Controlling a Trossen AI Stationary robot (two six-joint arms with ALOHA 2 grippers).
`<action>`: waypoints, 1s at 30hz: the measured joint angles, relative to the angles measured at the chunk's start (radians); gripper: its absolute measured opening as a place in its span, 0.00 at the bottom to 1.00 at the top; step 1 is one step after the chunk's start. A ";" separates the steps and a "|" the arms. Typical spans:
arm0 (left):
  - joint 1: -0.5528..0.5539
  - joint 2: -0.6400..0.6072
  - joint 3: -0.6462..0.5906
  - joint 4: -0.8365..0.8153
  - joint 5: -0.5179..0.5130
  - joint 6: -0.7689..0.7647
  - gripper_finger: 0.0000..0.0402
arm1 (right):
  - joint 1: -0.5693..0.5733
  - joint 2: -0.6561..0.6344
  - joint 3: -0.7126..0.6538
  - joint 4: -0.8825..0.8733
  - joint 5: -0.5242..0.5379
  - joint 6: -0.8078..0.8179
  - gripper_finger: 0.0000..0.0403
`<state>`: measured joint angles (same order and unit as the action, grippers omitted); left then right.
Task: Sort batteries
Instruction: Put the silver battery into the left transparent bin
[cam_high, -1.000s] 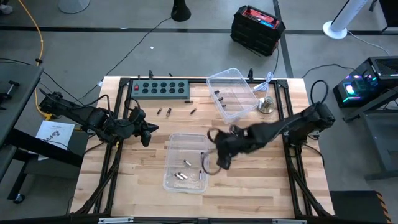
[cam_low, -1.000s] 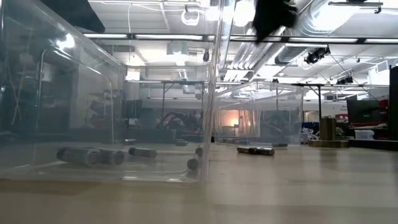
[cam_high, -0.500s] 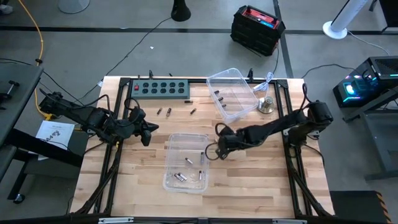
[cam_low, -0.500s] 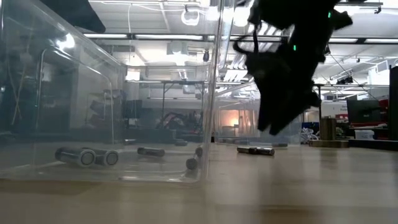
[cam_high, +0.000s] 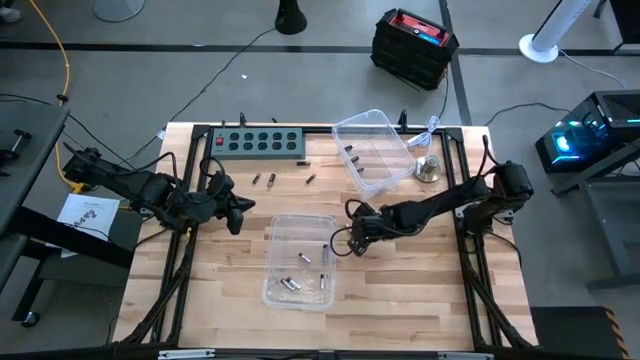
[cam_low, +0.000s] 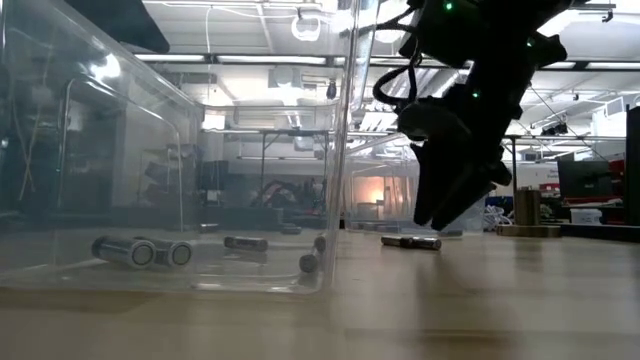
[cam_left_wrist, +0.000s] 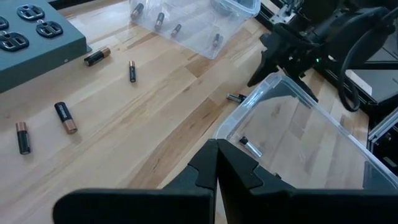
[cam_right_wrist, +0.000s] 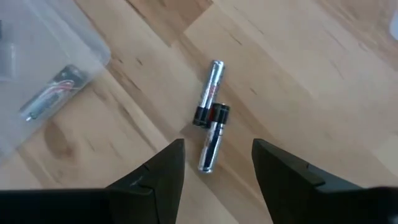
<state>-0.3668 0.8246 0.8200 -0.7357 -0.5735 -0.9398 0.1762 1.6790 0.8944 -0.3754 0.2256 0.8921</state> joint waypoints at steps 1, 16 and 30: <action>0.000 0.000 0.000 0.000 -0.002 0.000 0.00 | 0.001 0.009 0.000 0.003 0.002 -0.002 0.45; 0.000 0.000 0.000 0.001 -0.014 -0.001 0.00 | 0.001 0.066 0.005 -0.102 -0.013 -0.010 0.05; 0.000 0.000 0.000 -0.001 -0.044 0.053 0.00 | 0.045 -0.349 0.000 0.268 0.024 -0.143 0.01</action>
<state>-0.3670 0.8246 0.8200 -0.7362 -0.6179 -0.8873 0.2215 1.3301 0.8946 -0.1071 0.2499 0.7494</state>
